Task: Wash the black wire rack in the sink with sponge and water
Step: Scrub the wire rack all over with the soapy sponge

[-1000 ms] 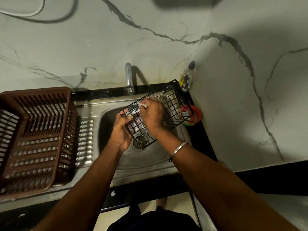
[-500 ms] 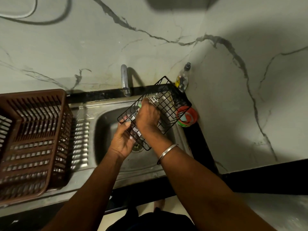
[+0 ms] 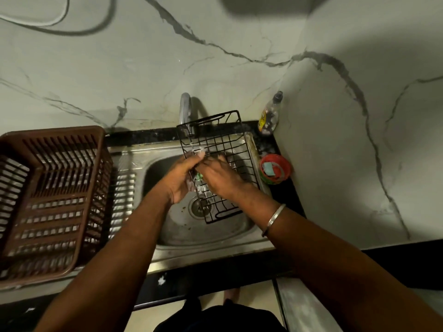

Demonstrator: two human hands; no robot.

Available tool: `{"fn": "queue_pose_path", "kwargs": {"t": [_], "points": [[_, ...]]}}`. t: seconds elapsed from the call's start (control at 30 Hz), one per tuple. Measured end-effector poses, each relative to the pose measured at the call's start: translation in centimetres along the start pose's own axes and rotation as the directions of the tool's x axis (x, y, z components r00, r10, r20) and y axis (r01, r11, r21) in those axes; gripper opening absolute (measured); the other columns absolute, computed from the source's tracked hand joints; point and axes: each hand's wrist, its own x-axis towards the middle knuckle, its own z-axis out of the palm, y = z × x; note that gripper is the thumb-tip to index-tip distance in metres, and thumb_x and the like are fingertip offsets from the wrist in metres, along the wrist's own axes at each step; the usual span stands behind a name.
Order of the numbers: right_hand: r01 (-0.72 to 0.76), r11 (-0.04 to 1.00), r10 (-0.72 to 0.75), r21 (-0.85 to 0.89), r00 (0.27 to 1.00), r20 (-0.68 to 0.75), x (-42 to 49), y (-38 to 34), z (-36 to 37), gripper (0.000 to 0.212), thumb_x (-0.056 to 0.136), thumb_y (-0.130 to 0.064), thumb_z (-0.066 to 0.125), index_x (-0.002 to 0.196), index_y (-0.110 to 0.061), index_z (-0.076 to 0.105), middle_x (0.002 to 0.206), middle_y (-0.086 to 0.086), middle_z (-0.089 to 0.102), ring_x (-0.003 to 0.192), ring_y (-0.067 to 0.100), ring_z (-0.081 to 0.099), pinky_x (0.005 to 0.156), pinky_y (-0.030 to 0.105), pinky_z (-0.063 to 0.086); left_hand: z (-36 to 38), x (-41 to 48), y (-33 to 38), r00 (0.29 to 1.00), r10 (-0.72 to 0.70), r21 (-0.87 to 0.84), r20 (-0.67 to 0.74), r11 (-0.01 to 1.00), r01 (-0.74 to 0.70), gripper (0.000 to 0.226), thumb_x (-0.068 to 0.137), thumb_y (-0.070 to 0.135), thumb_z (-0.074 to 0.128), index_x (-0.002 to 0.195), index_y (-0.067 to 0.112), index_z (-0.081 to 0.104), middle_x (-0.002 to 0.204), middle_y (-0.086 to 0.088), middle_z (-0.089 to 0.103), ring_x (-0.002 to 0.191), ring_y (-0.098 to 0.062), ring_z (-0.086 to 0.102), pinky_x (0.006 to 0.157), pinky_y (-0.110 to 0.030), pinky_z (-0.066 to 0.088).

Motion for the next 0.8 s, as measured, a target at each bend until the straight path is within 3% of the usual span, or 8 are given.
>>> {"fn": "queue_pose_path", "kwargs": {"t": [0.13, 0.2, 0.27, 0.33, 0.43, 0.57, 0.7, 0.8], "points": [[0.087, 0.992, -0.085, 0.092, 0.996, -0.026, -1.2, 1.1, -0.5, 0.027, 0.088, 0.005, 0.070, 0.112, -0.007, 0.073, 0.103, 0.011, 0.074, 0.092, 0.025, 0.068, 0.087, 0.048, 0.060, -0.2, 0.9, -2.0, 0.999, 0.005, -0.052, -0.054, 0.999, -0.008, 0.051, 0.087, 0.037, 0.079, 0.129, 0.012, 0.064, 0.117, -0.009, 0.068, 0.106, -0.029, 0.059, 0.073, -0.041, 0.045], [0.118, 0.985, -0.105, 0.126, 0.989, -0.105, -1.9, 1.1, -0.8, 0.022, 0.089, 0.000, 0.071, 0.108, -0.009, 0.076, 0.104, 0.008, 0.074, 0.093, 0.021, 0.067, 0.090, 0.035, 0.058, -0.2, 1.0, -2.6, 0.998, -0.003, -0.082, -0.069, 0.997, -0.003, 0.055, 0.081, 0.040, 0.078, 0.127, 0.013, 0.064, 0.114, -0.005, 0.070, 0.097, -0.025, 0.061, 0.070, -0.039, 0.042], [0.012, 0.987, 0.032, 0.159, 0.962, -0.272, -2.5, 1.0, -1.1, 0.023, 0.091, -0.009, 0.069, 0.111, -0.014, 0.078, 0.108, 0.004, 0.072, 0.097, 0.019, 0.063, 0.084, 0.028, 0.054, 0.0, 0.9, -3.0, 0.998, -0.007, -0.105, -0.067, 0.994, -0.001, 0.057, 0.079, 0.045, 0.082, 0.124, 0.013, 0.068, 0.119, -0.006, 0.071, 0.091, -0.023, 0.061, 0.073, -0.043, 0.043], [-0.237, 0.952, 0.298, 0.194, 0.859, -0.416, -2.6, 1.2, -1.1, 0.022, 0.093, -0.016, 0.071, 0.113, -0.021, 0.078, 0.106, 0.001, 0.061, 0.094, 0.018, 0.057, 0.069, 0.029, 0.054, 0.0, 0.9, -3.4, 0.996, -0.016, -0.129, -0.084, 0.992, 0.005, 0.064, 0.075, 0.052, 0.088, 0.124, 0.015, 0.071, 0.121, -0.008, 0.071, 0.085, -0.022, 0.057, 0.075, -0.044, 0.045], [-0.438, 0.858, 0.513, 0.268, 0.750, -0.416, -1.7, 0.4, -0.8, 0.030, 0.095, -0.018, 0.073, 0.125, -0.021, 0.074, 0.107, 0.005, 0.057, 0.091, 0.020, 0.056, 0.062, 0.033, 0.055, 0.4, 1.0, -3.9, 0.996, -0.022, -0.153, -0.090, 0.988, 0.008, 0.066, 0.073, 0.057, 0.089, 0.124, 0.019, 0.071, 0.119, -0.007, 0.067, 0.092, -0.023, 0.059, 0.079, -0.044, 0.046], [-0.377, 0.890, 0.447, 0.257, 0.833, -0.325, -1.5, -0.6, -0.2, 0.045, 0.099, -0.013, 0.058, 0.144, -0.009, 0.059, 0.117, 0.013, 0.061, 0.098, 0.026, 0.061, 0.073, 0.039, 0.059, 0.8, 1.1, -4.0, 0.997, -0.002, -0.136, -0.075, 0.991, -0.008, 0.074, 0.077, 0.061, 0.088, 0.134, 0.019, 0.068, 0.147, -0.019, 0.060, 0.114, -0.034, 0.053, 0.088, -0.054, 0.039], [-0.301, 0.925, 0.348, 0.231, 0.916, -0.202, -2.0, -0.1, -0.9, 0.055, 0.095, 0.001, 0.062, 0.147, -0.014, 0.057, 0.126, 0.008, 0.052, 0.095, 0.015, 0.053, 0.070, 0.028, 0.056, 0.2, 1.0, -3.6, 0.996, -0.011, -0.132, -0.087, 0.991, 0.000, 0.075, 0.074, 0.065, 0.089, 0.133, 0.023, 0.069, 0.146, -0.018, 0.062, 0.115, -0.031, 0.050, 0.090, -0.056, 0.039], [-0.296, 0.940, 0.311, 0.170, 0.948, -0.072, -1.0, -0.2, -2.0, 0.052, 0.095, -0.002, 0.069, 0.143, -0.021, 0.060, 0.127, 0.006, 0.046, 0.096, 0.012, 0.048, 0.072, 0.020, 0.045, 0.0, 0.7, -3.9, 0.995, -0.010, -0.127, -0.099, 0.992, -0.003, 0.075, 0.073, 0.067, 0.088, 0.133, 0.025, 0.070, 0.145, -0.017, 0.063, 0.115, -0.034, 0.053, 0.089, -0.054, 0.040]]}}
